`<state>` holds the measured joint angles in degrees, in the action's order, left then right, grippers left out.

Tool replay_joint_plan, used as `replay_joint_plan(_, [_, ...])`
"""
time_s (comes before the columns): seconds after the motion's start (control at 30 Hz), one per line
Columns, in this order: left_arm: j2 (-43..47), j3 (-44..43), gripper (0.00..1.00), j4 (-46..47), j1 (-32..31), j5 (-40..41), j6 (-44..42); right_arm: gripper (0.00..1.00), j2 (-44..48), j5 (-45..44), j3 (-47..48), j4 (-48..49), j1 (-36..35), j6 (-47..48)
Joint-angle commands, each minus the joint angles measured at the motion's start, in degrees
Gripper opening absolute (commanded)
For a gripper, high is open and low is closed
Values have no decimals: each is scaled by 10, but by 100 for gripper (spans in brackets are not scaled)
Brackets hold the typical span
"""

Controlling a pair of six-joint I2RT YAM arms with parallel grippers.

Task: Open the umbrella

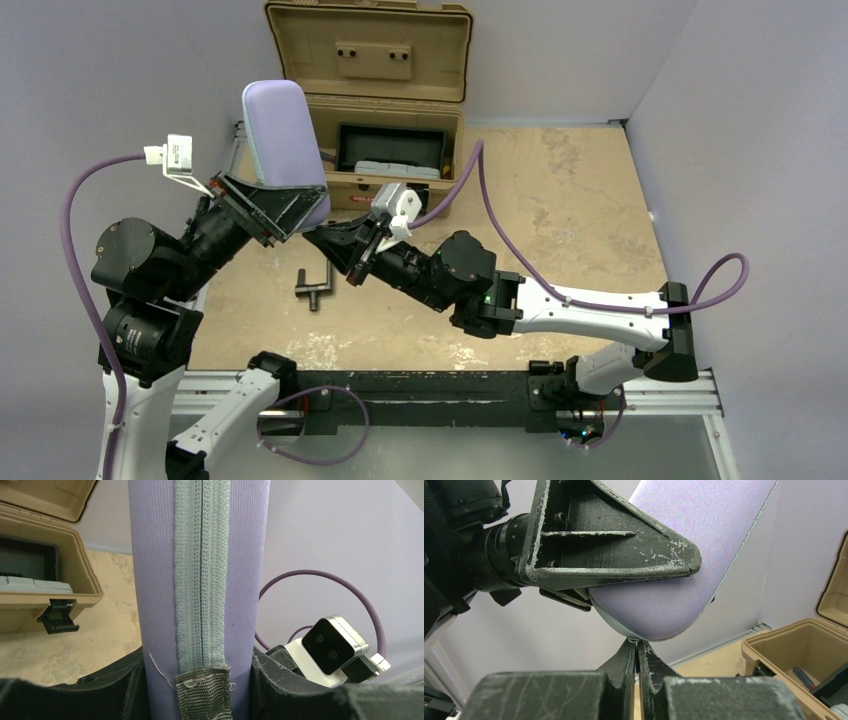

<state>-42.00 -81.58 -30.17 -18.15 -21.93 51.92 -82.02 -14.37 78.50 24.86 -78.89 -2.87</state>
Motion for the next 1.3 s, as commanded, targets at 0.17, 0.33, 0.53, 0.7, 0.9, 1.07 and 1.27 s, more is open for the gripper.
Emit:
replay_joint_plan(0.17, [-2,-52,0,8,-1,-36,-3,0,49,-50,-34,25,2,9])
replay_joint_plan(0.33, [-9,-68,0,-18,-1,-59,-8,0,61,-57,-48,26,3,12])
replay_joint_plan(0.53, [-18,-85,0,-59,-1,-103,-13,0,69,-62,-54,19,3,26])
replay_joint_plan(0.7, [-32,-102,0,-115,-1,-159,-21,0,75,-61,-55,12,3,58])
replay_joint_plan(0.9, [-56,-139,0,-194,-1,-208,-38,0,76,-66,-51,-1,3,91])
replay_joint_plan(1.07, [-69,-153,0,-227,-1,-241,-38,0,77,-73,-52,-4,3,107])
replay_joint_plan(1.27, [-76,-159,0,-287,-1,-262,-56,0,80,-94,-53,-8,3,144])
